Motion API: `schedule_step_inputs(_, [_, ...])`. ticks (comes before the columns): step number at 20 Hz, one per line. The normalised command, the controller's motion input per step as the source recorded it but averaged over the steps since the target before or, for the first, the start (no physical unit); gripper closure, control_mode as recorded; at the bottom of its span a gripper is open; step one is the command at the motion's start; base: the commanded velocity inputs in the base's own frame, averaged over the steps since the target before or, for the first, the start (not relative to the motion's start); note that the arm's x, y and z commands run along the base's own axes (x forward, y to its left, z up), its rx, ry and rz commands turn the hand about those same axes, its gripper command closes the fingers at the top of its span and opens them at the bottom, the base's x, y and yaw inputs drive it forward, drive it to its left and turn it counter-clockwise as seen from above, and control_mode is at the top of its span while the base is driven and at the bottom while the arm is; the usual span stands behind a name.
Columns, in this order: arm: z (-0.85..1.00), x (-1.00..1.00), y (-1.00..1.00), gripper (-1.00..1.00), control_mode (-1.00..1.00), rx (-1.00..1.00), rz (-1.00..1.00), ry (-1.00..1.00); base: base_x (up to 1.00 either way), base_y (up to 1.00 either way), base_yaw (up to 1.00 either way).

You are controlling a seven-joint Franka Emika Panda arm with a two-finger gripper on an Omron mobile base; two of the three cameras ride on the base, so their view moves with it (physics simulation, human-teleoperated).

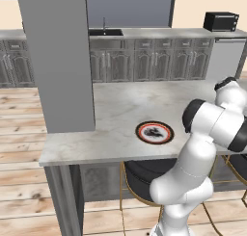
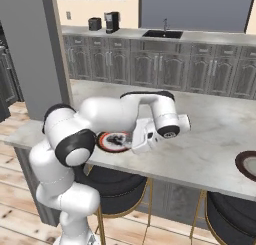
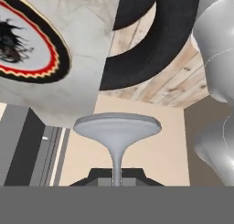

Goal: Retrieve the wine glasses from the counter and place one next to each plate.

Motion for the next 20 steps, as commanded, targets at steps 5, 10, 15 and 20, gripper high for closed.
schedule_step_inputs(5, [0.10, 0.08, -0.12, 1.00, -1.00, 0.01, 0.06, -0.18, 0.00, 0.00, 0.00])
schedule_step_inputs(10, [0.07, 0.09, -0.10, 1.00, -1.00, 0.00, 0.02, -0.03, 0.00, 0.00, 0.00])
schedule_step_inputs(15, [0.00, 0.31, -0.02, 1.00, -1.00, 0.00, 0.00, 0.12, 0.00, 0.00, 0.00])
schedule_step_inputs(20, [-0.05, 0.16, 0.00, 1.00, -1.00, 0.00, 0.00, 0.00, 0.00, 0.00, 0.00])
